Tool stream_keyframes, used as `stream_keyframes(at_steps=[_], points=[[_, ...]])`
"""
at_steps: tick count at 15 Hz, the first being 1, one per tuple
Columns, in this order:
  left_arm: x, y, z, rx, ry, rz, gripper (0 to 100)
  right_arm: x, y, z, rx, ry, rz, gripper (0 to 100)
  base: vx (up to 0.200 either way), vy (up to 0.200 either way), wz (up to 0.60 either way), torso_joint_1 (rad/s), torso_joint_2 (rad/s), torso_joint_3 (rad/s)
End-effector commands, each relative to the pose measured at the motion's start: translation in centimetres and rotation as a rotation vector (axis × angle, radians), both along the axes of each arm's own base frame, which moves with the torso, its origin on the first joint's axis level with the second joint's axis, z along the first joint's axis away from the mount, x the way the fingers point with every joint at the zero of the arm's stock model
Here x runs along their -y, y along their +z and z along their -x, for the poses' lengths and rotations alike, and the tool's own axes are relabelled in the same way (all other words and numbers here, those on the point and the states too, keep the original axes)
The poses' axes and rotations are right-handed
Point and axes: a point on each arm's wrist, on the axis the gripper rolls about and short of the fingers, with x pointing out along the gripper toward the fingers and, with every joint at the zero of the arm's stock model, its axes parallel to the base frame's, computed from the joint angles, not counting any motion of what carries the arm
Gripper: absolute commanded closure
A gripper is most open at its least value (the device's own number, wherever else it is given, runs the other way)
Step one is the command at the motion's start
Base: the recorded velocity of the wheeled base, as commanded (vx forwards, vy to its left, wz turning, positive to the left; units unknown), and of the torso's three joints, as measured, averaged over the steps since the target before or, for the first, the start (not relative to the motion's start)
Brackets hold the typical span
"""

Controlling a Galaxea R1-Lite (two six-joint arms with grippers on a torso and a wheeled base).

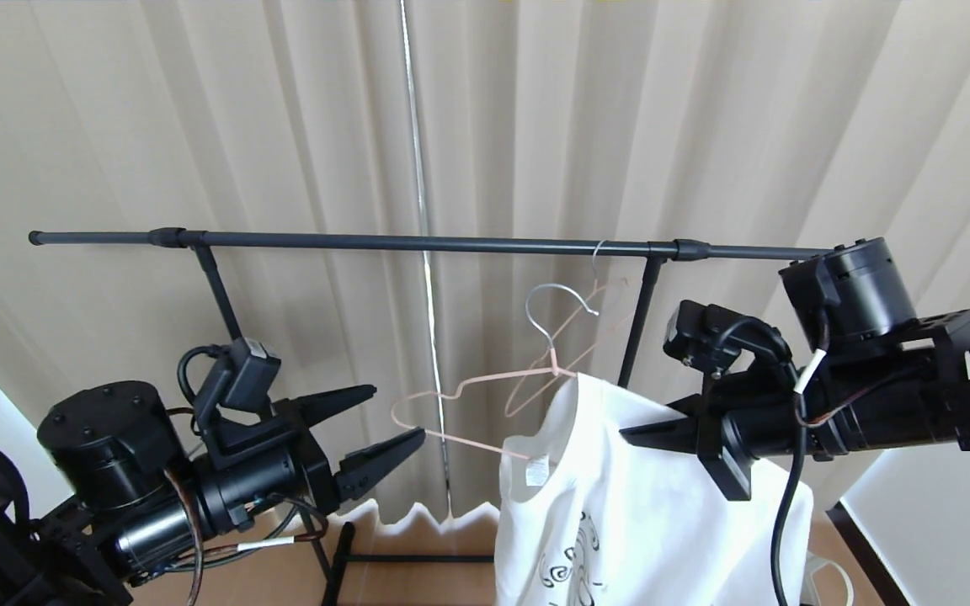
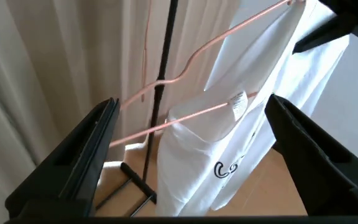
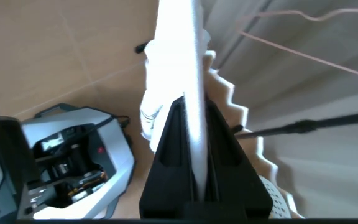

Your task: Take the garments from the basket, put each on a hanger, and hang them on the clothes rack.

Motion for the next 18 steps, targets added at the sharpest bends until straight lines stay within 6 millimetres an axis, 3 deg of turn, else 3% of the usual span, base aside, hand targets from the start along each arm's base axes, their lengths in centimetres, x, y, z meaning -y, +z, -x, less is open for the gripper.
stream_keyframes(at_steps=[1,5,11,18], points=[[0.2,-0.6,0.3,-0.097,0.011,-0.027,0,0.6,1.3,0.9,0.075,-0.073,0.036,100,0.0,0.0,0.0,0.0,0.0,0.0],[2.2,-0.7,0.9,-0.264,0.036,-0.089,0,-0.2,1.3,1.7,0.119,-0.112,0.098,100,0.0,0.0,0.0,0.0,0.0,0.0],[8.3,-1.4,1.6,-0.579,0.121,-0.175,0,-0.3,0.8,3.7,0.254,-0.118,0.102,100,0.0,0.0,0.0,0.0,0.0,0.0],[11.7,-3.5,-0.8,-0.596,0.249,-0.184,0,-0.3,1.2,4.5,0.269,-0.1,0.085,100,0.0,0.0,0.0,0.0,0.0,0.0]])
